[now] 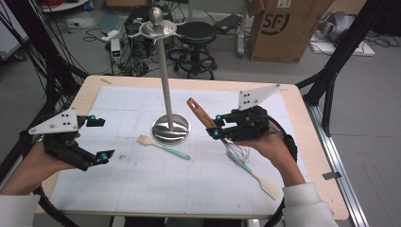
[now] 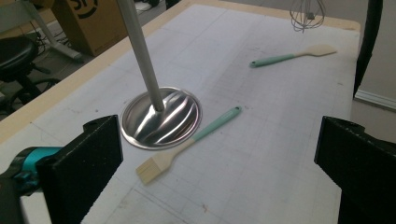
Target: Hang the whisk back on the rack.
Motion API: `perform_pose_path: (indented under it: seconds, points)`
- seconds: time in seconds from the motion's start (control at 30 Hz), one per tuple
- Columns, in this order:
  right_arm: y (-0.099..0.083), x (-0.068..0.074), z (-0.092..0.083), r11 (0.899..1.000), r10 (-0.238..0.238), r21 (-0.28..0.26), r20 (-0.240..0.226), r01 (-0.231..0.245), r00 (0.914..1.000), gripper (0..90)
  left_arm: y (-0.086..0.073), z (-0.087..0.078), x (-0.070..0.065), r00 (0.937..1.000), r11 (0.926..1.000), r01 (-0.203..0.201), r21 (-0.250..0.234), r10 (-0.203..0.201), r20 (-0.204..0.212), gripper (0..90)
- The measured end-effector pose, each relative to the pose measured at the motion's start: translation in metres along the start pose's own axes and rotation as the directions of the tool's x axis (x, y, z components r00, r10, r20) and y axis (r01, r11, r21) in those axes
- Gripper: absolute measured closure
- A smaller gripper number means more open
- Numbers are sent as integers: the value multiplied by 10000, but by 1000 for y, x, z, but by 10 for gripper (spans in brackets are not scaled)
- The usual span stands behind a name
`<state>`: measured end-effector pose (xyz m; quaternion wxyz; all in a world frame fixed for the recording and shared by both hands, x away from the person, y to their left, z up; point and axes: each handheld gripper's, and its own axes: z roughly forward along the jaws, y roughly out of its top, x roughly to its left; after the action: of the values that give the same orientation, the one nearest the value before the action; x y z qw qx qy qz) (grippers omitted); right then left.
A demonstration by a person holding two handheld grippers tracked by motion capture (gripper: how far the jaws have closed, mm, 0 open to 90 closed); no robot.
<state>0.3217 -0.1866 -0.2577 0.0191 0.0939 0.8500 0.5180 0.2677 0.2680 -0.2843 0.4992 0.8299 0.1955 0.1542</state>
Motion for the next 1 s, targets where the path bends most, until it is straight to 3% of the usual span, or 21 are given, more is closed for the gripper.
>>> perform_pose_path:
  seconds: [0.33, 0.6, 1.0]
  points:
    - [12, 3, 3, 9999, -114, -73, 112, 114, 9999, 703, 31, 2, -4, 9979, 9987, -512, 57, 509, 388, 17]
    - [19, 5, 7, 9993, -219, -286, 275, 227, 9994, 703, 57, 6, -10, 9935, 9961, -852, -219, 866, 740, 17]
    - [23, 7, 15, 9988, -317, -368, 439, 333, 9985, 703, 89, 30, -20, 9826, 9945, -1034, -151, 1044, 1538, 17]
